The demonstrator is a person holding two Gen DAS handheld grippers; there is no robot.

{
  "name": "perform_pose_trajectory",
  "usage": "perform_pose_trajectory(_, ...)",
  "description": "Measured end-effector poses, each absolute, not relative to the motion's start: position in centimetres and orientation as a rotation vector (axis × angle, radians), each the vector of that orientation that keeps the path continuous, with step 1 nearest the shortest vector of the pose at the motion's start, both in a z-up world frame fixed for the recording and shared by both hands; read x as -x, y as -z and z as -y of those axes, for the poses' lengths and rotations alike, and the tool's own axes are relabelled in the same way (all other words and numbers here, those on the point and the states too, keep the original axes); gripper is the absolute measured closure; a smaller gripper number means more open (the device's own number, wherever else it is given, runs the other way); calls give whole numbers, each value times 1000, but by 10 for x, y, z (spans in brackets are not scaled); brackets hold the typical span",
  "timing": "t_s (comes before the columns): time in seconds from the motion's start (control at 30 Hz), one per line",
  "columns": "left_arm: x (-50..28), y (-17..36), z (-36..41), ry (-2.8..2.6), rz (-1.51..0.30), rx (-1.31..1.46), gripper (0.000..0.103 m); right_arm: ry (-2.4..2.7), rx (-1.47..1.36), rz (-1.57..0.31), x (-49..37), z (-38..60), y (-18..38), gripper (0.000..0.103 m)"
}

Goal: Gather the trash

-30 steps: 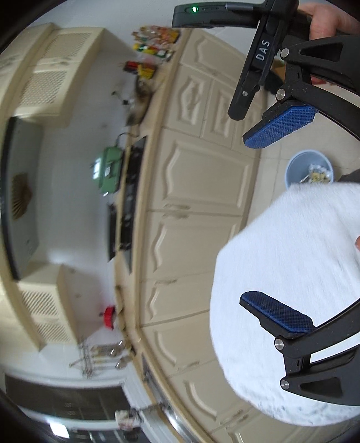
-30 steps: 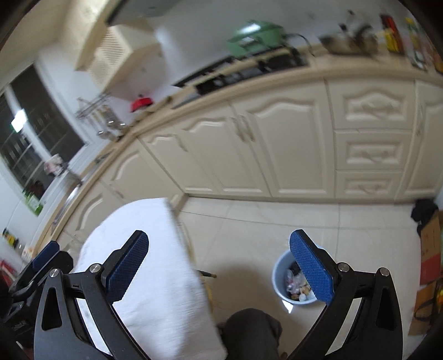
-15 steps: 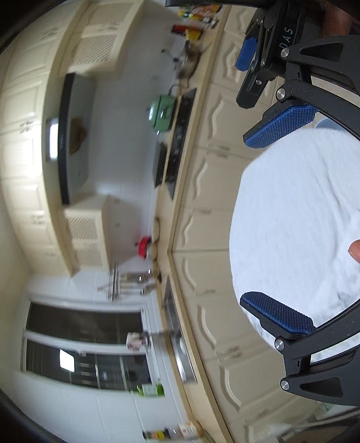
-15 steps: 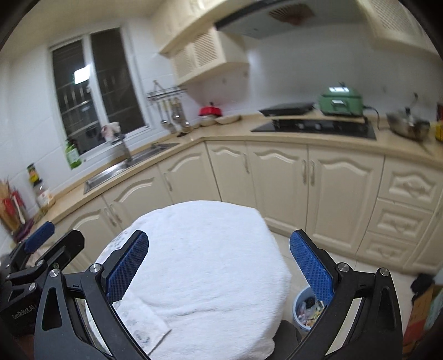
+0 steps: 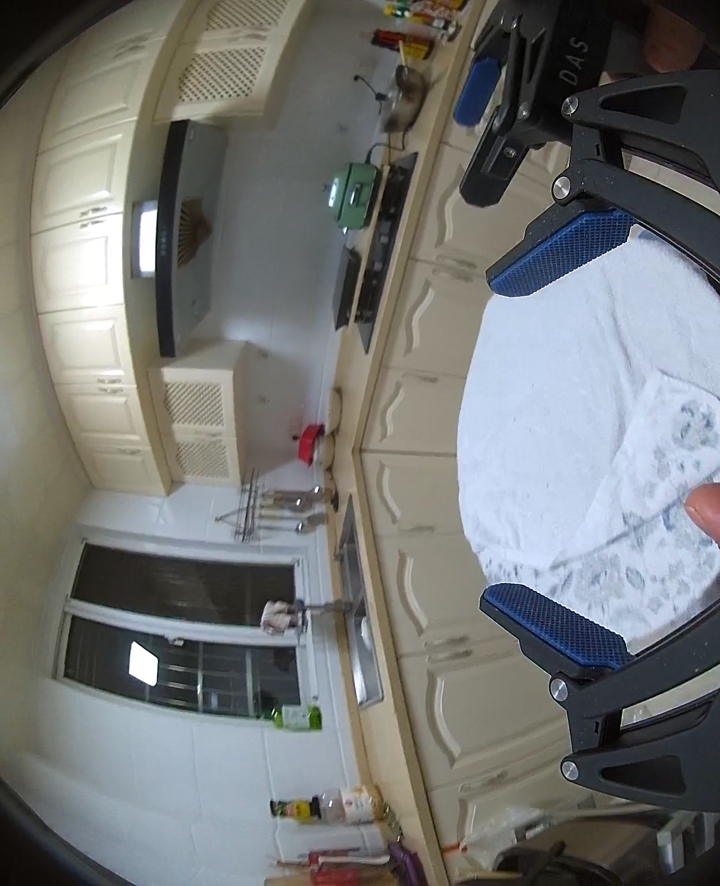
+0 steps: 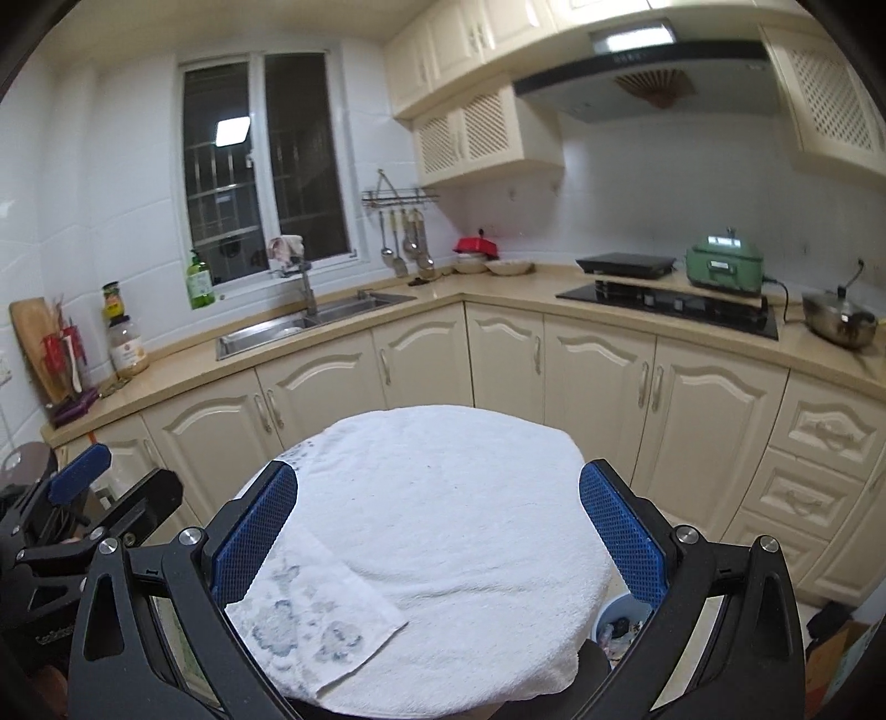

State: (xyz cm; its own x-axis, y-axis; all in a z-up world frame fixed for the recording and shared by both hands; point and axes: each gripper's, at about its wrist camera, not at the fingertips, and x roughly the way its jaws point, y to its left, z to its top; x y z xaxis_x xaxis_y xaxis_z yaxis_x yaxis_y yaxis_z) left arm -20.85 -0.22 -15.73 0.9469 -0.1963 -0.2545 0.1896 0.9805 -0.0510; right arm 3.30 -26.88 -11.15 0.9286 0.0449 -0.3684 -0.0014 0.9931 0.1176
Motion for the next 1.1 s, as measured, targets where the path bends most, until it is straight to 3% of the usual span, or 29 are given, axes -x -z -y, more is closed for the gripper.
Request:
perform_pose_trajectory(0.3, 247, 156, 9, 141, -256, -12, 1, -31, -106, -356, -13, 256, 115, 0)
perform_pose_trajectory(1.1, 225, 143, 4, 147, -255, 49, 1, -45, -95, -356, 3, 250, 117, 0)
